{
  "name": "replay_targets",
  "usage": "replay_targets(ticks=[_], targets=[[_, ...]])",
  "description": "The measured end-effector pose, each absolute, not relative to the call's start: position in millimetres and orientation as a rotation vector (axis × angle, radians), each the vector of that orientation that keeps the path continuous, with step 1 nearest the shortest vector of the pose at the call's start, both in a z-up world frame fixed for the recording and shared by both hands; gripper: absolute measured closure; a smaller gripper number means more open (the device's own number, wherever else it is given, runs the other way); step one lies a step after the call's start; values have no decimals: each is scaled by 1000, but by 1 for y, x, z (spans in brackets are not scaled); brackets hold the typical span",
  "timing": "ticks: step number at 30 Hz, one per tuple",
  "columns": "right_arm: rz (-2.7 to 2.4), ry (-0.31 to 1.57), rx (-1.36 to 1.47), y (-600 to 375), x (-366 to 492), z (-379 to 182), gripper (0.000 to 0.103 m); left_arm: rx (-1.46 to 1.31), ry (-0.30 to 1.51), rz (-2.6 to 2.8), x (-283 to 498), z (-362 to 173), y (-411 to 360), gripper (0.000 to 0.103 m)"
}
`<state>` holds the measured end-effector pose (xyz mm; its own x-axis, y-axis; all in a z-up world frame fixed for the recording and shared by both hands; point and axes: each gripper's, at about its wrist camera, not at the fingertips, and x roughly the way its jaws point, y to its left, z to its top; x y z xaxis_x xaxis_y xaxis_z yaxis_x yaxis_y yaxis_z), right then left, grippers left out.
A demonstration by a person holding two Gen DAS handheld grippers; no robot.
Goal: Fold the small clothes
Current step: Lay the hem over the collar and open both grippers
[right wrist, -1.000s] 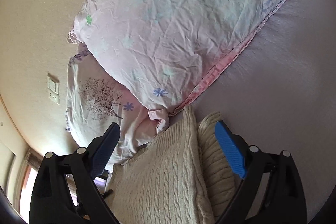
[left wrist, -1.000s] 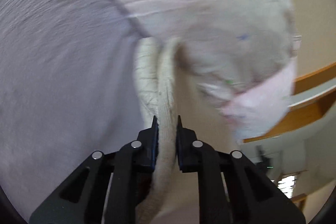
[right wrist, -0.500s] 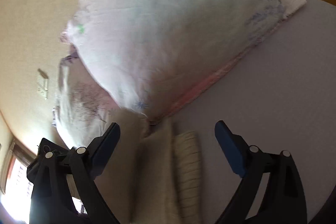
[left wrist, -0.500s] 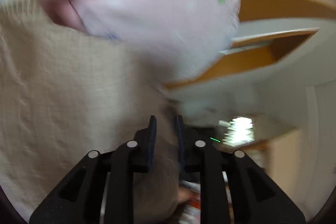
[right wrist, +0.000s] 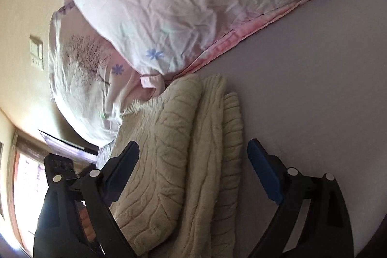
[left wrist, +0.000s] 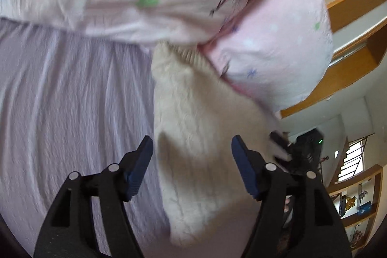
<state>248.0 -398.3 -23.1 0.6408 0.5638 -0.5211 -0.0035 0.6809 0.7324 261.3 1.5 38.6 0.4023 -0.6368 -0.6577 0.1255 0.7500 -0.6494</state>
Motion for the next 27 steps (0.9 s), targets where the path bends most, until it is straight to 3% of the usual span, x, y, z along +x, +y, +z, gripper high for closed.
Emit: replay_targets(ticks=[4,6,7,9,10,12,15,17,19,20,25,27], targets=[[363,833,713,-385,249,-24,24,-531,1112,-529,259,18,-15,26],[355,840,693,-380,251,-26,44,-538,1092,-549,263,10,-29,25],[383,843,711,-379,251,-28,55,-537,1094,-567,264,7,-35,29],[404,819,726,-378,249,-27,62,-525,1082,-580,260,10,-34,45],[420,797,722,-375,246,-24,63,-528,1073,-599,261,12,-36,58],[506,737,747,-369,239,-15,65,-560,1052,-669,253,22,-16,64],[652,706,723,-339,233,-3,66,-485,956,-674,225,48,11,64],[685,765,638,-309,235,-4,63,-397,898,-601,203,57,38,62],[639,874,529,-282,244,-12,51,-352,910,-518,198,52,54,55],[564,897,498,-282,246,-13,38,-345,912,-480,194,48,63,54],[467,664,576,-306,226,19,36,-351,806,-444,165,58,87,46],[468,663,545,-294,228,26,37,-316,752,-477,153,69,80,40]])
